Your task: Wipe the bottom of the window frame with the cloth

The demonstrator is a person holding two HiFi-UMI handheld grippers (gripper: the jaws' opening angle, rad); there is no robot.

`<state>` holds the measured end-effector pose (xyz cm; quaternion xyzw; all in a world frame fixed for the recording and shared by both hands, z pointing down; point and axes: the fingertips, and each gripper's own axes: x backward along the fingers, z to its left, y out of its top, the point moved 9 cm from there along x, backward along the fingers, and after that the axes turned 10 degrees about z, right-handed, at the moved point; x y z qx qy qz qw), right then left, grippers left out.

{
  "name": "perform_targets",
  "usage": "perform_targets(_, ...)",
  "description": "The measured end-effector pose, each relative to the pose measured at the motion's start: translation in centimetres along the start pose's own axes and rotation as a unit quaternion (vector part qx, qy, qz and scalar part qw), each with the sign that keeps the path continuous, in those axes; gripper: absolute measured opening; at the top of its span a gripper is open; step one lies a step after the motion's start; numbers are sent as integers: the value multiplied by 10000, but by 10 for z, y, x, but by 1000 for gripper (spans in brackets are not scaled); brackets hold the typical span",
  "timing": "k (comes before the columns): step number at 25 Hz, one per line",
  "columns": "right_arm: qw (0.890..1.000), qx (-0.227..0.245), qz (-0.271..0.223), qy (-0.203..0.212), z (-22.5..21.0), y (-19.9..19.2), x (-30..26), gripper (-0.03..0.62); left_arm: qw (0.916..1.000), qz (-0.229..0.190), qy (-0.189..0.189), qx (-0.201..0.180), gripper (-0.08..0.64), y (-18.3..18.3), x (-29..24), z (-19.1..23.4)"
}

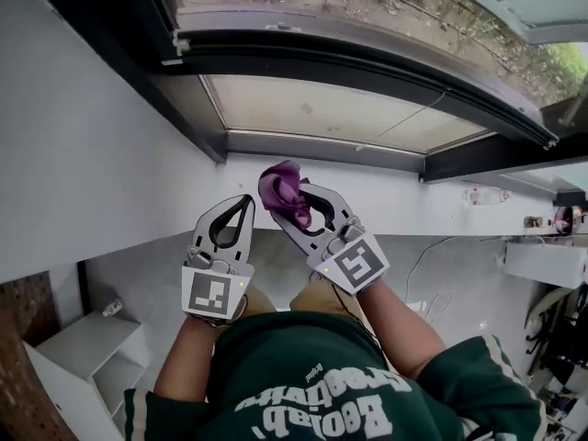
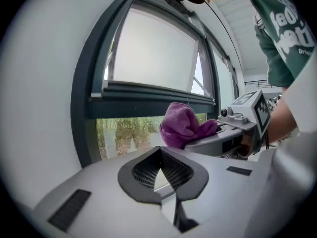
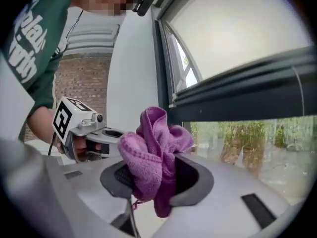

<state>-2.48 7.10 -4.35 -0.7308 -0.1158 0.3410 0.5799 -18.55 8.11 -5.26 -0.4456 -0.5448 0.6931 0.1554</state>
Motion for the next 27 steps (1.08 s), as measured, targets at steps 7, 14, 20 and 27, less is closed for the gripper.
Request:
perform_targets(7,9960,426,-607,-500,-9,55,58,164,9968,-540,-207,-549,3,71,21,-30)
perform_targets(14,9879,797,-993,-881,-5,88,100,164,9901,-871,-478,-991,3,120,28,-56)
perform_targets(20,9829,770,-1195,-1174,-14,92,117,164,9861,-1025,-688,-1108,3,134,14,-68)
perform_targets(27,9802,764,-1221,-1359,-22,95,129,164,9847,-1060,-753,-1162,3,138,5,-75)
